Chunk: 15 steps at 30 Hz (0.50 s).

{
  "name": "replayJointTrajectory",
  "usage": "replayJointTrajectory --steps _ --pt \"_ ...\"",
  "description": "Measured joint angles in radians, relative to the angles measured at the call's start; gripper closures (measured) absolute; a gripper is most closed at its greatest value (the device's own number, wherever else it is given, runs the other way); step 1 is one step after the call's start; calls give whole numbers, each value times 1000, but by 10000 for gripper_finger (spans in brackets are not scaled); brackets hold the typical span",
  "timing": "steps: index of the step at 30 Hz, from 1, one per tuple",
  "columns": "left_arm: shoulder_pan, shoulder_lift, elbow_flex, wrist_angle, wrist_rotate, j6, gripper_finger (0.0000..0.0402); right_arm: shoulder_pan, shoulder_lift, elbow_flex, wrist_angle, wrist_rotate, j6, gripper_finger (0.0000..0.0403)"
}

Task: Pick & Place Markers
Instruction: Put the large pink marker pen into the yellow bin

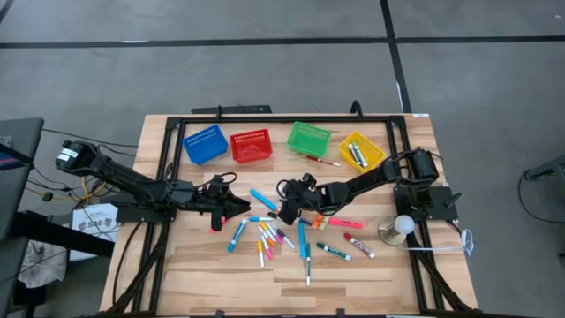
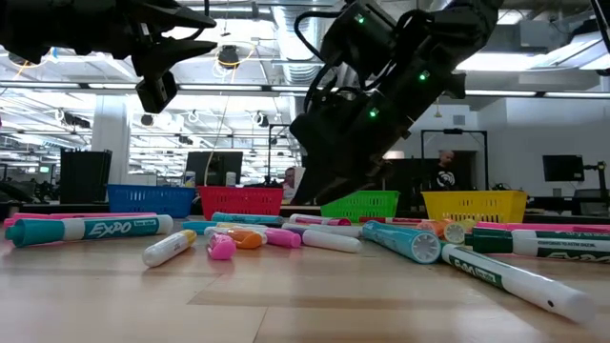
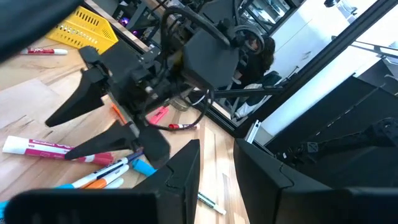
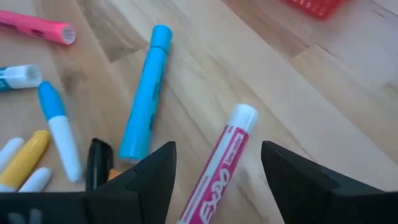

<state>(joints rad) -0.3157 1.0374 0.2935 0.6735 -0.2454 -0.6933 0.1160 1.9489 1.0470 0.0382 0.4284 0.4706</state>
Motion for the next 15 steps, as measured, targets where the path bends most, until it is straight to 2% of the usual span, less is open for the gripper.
replayJointTrajectory --steps 5,15 --pt "0 0 0 0 0 0 305 -9 48 0 5 -46 7 179" --pt "0 0 0 -2 0 3 305 2 103 6 -24 -2 177 193"
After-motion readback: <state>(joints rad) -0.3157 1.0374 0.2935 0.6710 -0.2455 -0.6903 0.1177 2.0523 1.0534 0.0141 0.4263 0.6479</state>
